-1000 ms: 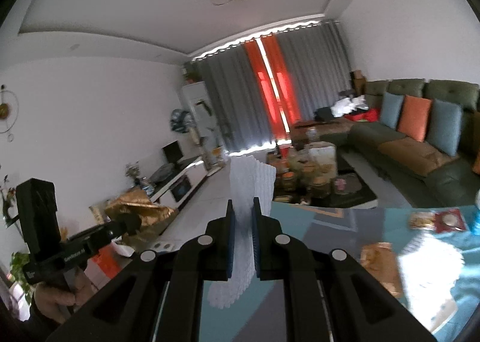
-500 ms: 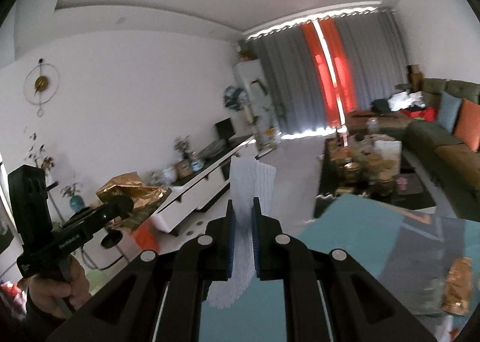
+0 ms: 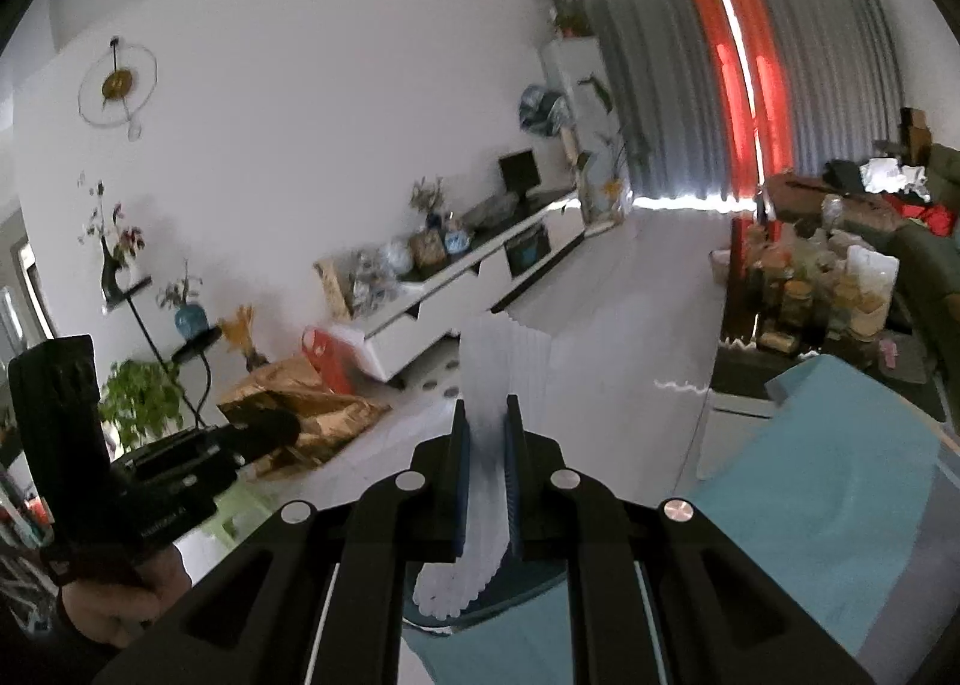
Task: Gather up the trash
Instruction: 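Grasp the white foam mesh sleeve with the right tool while the left tool lifts the foil, then carry both items over the teal bin and open both tools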
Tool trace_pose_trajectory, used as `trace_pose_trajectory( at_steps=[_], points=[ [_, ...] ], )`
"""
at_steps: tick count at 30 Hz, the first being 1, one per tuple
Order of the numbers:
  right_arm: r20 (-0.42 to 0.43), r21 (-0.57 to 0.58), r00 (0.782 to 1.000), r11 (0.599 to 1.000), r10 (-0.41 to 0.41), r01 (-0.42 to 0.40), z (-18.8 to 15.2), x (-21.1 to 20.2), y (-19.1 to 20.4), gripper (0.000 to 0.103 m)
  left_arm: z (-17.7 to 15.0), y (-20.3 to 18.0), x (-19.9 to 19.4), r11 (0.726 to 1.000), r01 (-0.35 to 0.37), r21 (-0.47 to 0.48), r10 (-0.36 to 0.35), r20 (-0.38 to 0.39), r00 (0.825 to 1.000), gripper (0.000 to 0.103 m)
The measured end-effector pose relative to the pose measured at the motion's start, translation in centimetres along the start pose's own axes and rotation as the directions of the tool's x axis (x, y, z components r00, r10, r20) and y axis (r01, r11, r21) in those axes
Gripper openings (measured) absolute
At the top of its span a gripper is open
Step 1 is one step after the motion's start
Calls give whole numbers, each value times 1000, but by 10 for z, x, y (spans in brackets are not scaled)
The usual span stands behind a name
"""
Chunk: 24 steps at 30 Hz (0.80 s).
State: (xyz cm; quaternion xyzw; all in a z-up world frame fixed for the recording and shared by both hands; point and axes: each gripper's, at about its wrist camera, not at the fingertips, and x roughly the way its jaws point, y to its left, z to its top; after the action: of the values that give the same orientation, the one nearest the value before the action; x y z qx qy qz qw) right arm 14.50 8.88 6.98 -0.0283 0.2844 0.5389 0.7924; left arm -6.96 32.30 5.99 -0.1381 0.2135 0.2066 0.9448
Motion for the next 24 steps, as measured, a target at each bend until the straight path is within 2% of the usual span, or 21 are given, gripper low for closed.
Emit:
trace_pose_trajectory(
  at_steps=[5, 9, 18, 20, 22, 24],
  points=[
    [-112, 3, 994, 1000, 1, -1, -4, 48, 0, 9, -22, 0, 56, 999, -24, -29, 21, -107, 994, 17],
    [-213, 7, 977, 1000, -4, 6, -10, 89, -1, 9, -46, -1, 102, 998, -28, -51, 18, -191, 981, 17],
    [-406, -28, 913, 999, -44, 36, -29, 161, 6, 9, -96, 1, 190, 998, -57, -32, 44, -323, 945, 19],
    [-447, -36, 893, 999, -41, 28, -35, 173, 8, 9, -100, 0, 203, 998, -57, -22, 46, -334, 941, 27],
    [-463, -63, 883, 997, -73, 49, -38, 180, 8, 11, -104, -1, 212, 997, -76, 6, 74, -338, 938, 28],
    [-492, -52, 868, 997, -68, 49, -43, 188, 7, 13, -108, -2, 216, 997, -79, 18, 81, -343, 936, 31]
  ],
)
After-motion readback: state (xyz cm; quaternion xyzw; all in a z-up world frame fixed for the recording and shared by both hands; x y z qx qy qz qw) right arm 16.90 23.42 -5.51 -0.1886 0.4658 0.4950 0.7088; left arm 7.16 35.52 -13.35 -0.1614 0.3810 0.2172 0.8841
